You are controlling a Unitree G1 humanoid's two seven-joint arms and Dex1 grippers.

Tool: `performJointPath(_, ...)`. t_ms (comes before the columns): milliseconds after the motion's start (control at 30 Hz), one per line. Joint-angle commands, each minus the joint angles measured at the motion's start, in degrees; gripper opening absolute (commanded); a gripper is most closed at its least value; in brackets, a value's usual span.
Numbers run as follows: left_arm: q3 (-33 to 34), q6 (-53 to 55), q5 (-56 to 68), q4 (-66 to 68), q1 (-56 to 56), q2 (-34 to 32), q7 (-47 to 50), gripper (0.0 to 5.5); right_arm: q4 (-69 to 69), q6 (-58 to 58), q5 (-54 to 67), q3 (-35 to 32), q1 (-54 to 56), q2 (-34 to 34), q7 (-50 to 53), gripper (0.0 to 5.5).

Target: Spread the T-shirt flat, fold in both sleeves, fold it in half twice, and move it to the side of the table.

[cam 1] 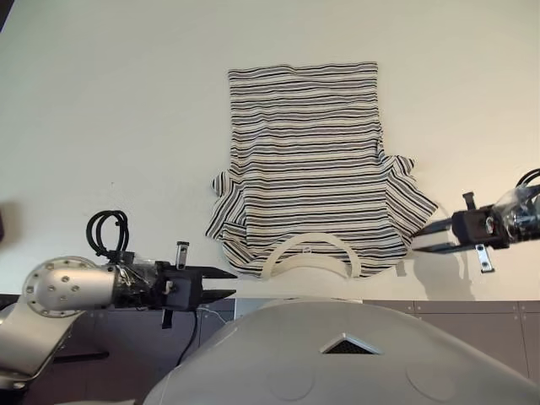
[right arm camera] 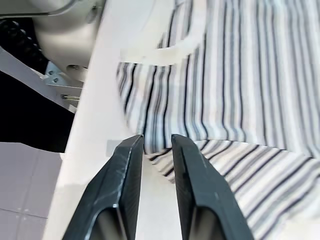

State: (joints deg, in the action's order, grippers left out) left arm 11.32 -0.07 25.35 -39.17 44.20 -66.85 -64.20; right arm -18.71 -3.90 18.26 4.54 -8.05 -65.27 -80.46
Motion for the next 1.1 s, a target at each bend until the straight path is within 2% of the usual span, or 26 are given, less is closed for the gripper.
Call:
performJointPath(33, -0.9, 10.0, 4.1, 5.2, -19.0, 5.4, 10.5, 1.03, 3.1, -2.4, 0.7, 0.2, 8.9, 6.0, 4.4, 1.02)
performJointPath(100, -6.7, 11.2, -3.3, 9.2, -26.4, 9.2, 15.3, 1.03, 6.2, -2.6, -1.4, 1.5, 14.0, 10.6, 8.3, 1.02)
performJointPath(200, -16.7, 6.4, -16.5, 16.5, -31.1, 14.2, 18.6, 1.03, 14.7, 0.8, -8.3, 5.5, 21.8, 17.9, 14.3, 1.02)
performJointPath(367, -24.8, -3.7, -29.2, 31.5, -35.5, 16.1, 18.0, 1.03, 36.6, 10.1, -19.5, 11.2, 35.7, 29.1, 23.6, 1.02)
performJointPath(533, -28.8, -12.2, -33.1, 44.9, -45.8, 19.7, 15.7, 1.03, 63.8, 20.8, -29.6, 16.4, 46.1, 36.5, 31.6, 1.02)
performJointPath(700, -30.9, -15.9, -31.4, 50.2, -50.5, 21.1, 10.0, 1.03, 83.9, 26.7, -39.6, 21.5, 53.4, 40.4, 42.1, 1.02)
performJointPath(800, -31.3, -17.8, -33.2, 55.1, -53.8, 21.0, 9.0, 1.03, 89.8, 28.2, -43.7, 23.5, 55.7, 40.8, 46.8, 1.02)
performJointPath(967, -31.7, -18.8, -37.4, 63.5, -59.0, 22.9, 12.7, 1.03, 94.0, 27.6, -46.1, 23.7, 57.5, 40.9, 51.0, 1.02)
performJointPath(1100, -31.8, -19.4, -35.6, 60.4, -56.9, 23.6, 11.3, 1.03, 94.5, 28.5, -45.2, 22.0, 58.1, 41.8, 52.1, 1.02)
